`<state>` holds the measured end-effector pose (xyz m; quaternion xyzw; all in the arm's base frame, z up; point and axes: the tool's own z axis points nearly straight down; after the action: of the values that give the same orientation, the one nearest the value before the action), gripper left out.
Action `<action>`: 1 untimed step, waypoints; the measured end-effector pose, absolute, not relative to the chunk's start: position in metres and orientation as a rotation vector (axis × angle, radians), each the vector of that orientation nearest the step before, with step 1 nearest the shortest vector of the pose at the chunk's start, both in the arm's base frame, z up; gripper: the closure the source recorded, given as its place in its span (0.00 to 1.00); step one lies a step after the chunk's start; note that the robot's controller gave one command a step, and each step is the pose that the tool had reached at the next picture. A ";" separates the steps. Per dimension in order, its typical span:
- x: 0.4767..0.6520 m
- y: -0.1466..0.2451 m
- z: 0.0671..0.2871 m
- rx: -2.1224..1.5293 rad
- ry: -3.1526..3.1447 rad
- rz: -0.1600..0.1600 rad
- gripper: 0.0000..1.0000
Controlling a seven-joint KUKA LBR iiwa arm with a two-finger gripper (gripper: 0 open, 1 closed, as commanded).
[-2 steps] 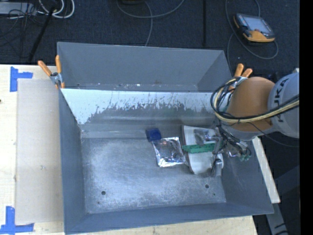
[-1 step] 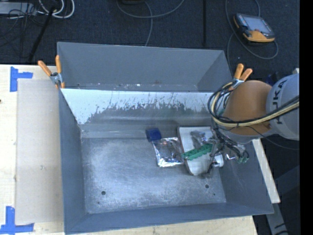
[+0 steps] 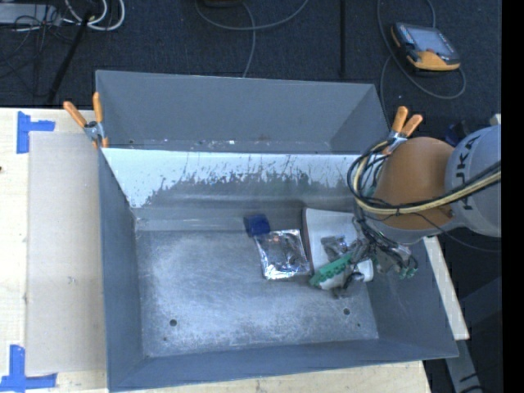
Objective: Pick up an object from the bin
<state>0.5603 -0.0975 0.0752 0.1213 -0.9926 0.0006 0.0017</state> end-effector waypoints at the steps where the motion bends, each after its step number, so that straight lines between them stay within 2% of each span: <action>1: 0.524 -0.120 0.076 0.817 -3.047 0.008 1.00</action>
Offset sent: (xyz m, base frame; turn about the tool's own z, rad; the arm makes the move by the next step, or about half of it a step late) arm -0.0410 -0.0215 -0.0052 -0.2821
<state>0.5239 -0.1196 0.0757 0.2590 -0.9658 0.0026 -0.0064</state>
